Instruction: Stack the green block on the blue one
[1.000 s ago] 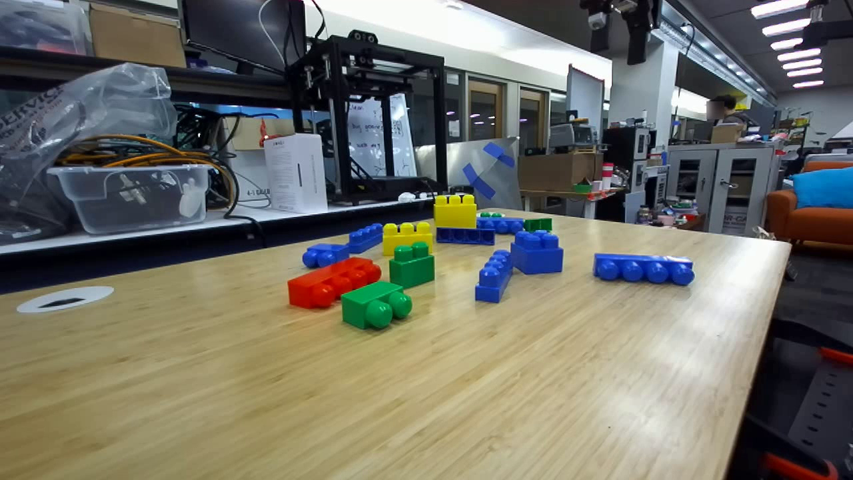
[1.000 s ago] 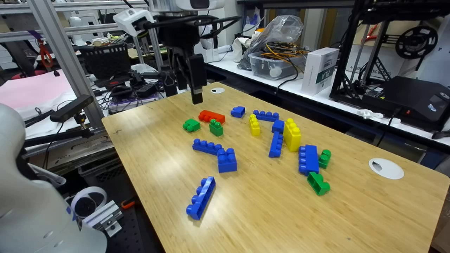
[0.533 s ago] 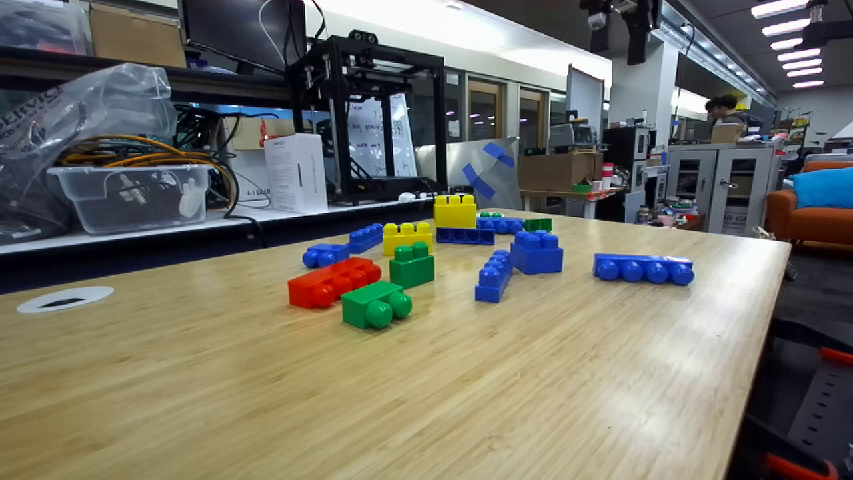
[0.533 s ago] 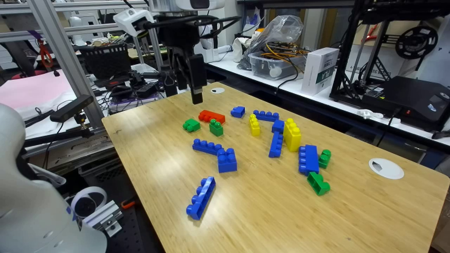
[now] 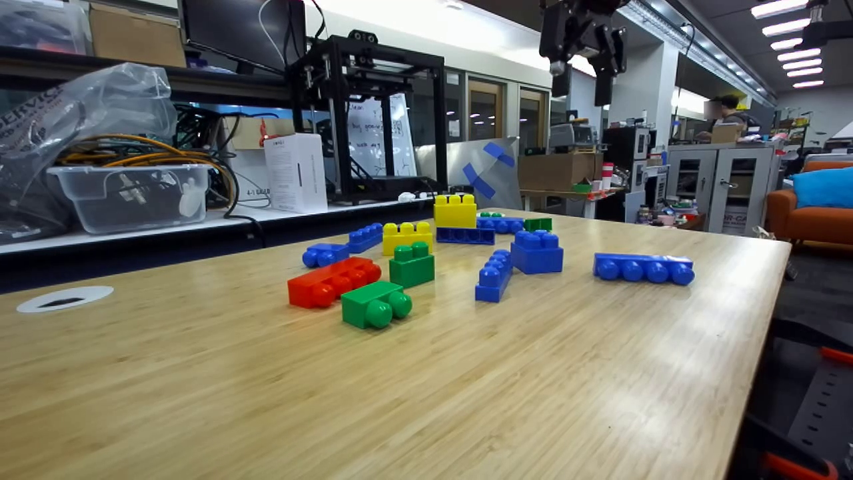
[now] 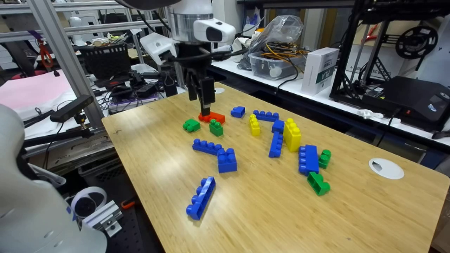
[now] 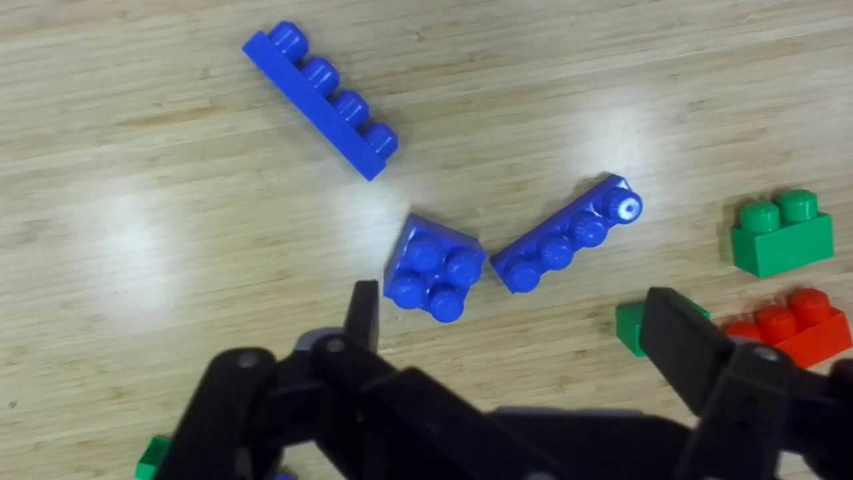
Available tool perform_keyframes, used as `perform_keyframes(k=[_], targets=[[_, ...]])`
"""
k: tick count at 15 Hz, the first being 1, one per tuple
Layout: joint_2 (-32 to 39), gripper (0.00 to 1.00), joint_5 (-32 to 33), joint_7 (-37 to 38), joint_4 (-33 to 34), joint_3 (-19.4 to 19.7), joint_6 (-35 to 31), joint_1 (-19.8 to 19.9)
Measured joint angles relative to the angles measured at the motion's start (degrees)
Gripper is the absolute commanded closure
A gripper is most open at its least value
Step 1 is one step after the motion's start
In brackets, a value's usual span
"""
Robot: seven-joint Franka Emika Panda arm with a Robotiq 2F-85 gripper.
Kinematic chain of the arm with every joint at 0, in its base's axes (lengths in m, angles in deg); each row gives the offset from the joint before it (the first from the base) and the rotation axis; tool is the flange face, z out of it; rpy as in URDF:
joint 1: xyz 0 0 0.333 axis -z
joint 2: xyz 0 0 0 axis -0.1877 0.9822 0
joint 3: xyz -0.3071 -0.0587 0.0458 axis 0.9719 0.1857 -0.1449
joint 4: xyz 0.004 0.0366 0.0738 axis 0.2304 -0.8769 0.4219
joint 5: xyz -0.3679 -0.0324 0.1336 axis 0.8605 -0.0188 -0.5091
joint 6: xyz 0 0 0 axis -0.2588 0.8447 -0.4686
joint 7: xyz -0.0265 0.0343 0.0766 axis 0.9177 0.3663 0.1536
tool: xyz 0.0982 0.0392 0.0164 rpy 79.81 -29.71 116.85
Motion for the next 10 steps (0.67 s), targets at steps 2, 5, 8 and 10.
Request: perform_keyframes(k=[2, 5, 8, 10], targets=[[2.4, 0.0, -2.1, 2.0, 0.2, -0.8, -1.3, -1.1], [4.5, 0.0, -5.2, 5.9, 0.4, -2.4, -3.5, -2.8], [6.6, 0.0, -6.3, 9.9, 0.4, -4.3, -7.1, -4.0], [8.5, 0.0, -6.3, 12.3, 0.5, -5.3, -10.7, -4.3]])
